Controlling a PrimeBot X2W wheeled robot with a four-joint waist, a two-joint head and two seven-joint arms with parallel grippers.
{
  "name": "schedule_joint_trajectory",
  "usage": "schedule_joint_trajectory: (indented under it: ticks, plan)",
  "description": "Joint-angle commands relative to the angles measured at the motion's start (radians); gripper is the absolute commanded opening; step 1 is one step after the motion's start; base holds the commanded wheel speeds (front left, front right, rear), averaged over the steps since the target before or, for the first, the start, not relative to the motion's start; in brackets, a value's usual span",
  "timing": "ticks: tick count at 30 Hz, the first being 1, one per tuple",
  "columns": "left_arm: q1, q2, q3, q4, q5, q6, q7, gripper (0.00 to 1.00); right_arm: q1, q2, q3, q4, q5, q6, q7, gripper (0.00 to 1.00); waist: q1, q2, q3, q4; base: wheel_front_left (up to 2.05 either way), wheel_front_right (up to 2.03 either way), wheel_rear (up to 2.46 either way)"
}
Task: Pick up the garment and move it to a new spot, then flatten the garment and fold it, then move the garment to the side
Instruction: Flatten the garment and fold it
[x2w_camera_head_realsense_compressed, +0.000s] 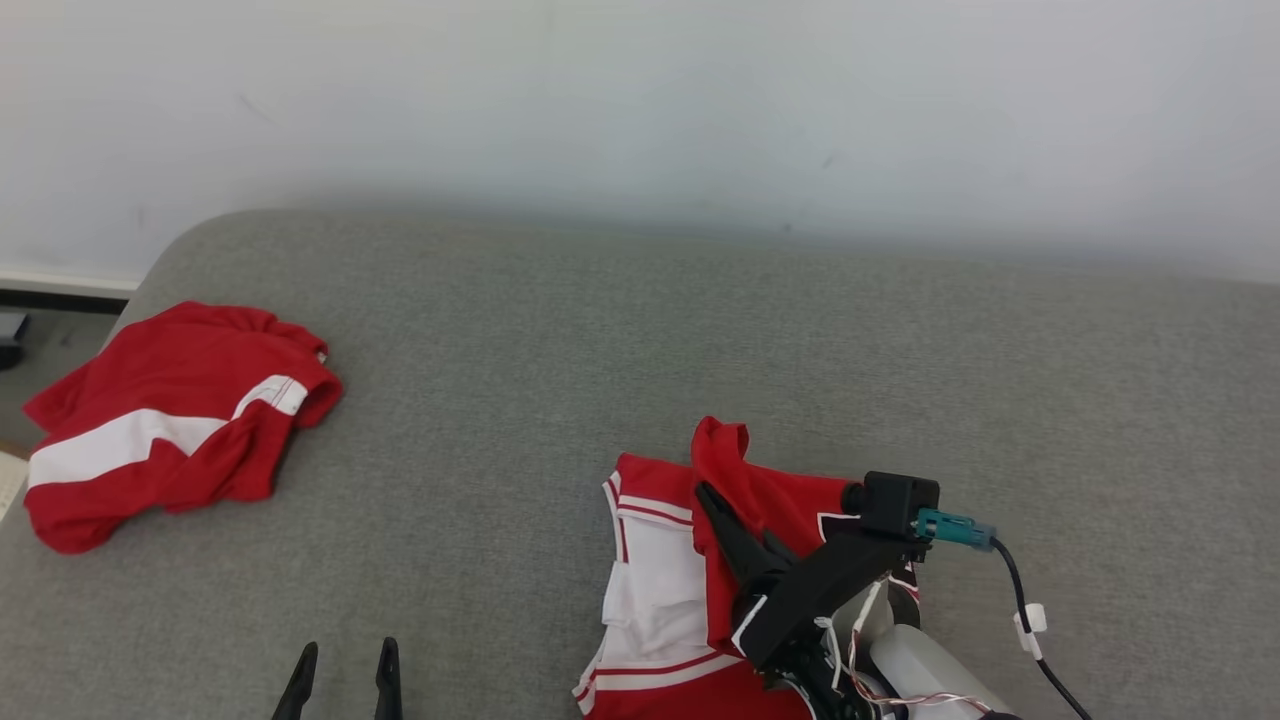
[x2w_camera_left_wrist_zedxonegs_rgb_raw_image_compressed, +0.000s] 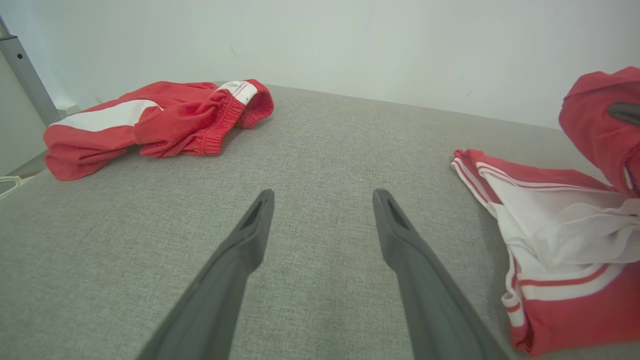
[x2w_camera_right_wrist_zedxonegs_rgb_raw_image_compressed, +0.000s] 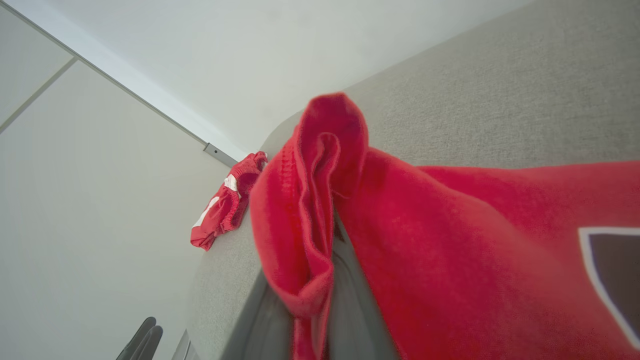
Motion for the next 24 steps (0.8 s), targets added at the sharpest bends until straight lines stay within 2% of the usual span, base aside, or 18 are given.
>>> schedule_joint_trajectory:
  ticks: [1,13,14,15,16,21,24]
  plan:
    - [-0.019,-0.001,-0.001,0.003,-0.003,-0.001,-0.003,1.00,-0.020,0.000,0.024,0.023,0.010,-0.002,-0.019,0.00,0.0000,0.0000,0.014,0.030,0.00,0.00,0.00]
    - [-0.023,-0.001,-0.024,0.021,-0.023,0.005,-0.003,1.00,-0.162,0.000,0.264,0.287,0.189,-0.002,-0.201,0.00,0.0000,0.0000,0.023,0.062,0.00,0.00,0.00]
    - [-0.024,-0.001,-0.023,0.021,-0.024,0.005,-0.003,1.00,-0.167,0.000,0.281,0.295,0.203,-0.002,-0.210,0.06,0.0000,0.0000,0.023,0.062,0.00,0.00,0.00]
    - [-0.024,-0.001,-0.023,0.022,-0.024,0.005,-0.003,1.00,-0.174,0.000,0.297,0.300,0.222,-0.002,-0.217,0.73,0.0000,0.0000,0.022,0.062,0.00,0.00,0.00]
    - [-0.024,-0.001,-0.022,0.022,-0.025,0.005,-0.003,1.00,-0.181,0.001,0.314,0.303,0.242,-0.002,-0.224,1.00,0.0000,0.0000,0.021,0.061,0.00,0.00,0.00]
    - [-0.016,-0.001,-0.011,0.018,-0.018,0.007,-0.003,1.00,-0.223,0.000,0.371,0.320,0.224,-0.002,-0.257,1.00,0.0000,0.0000,0.017,0.045,0.00,0.00,0.00]
    - [-0.010,-0.001,-0.005,0.017,-0.016,0.009,-0.003,1.00,-0.260,-0.001,0.323,0.316,0.174,-0.002,-0.263,1.00,0.0000,0.0000,0.015,0.031,0.00,0.00,0.00]
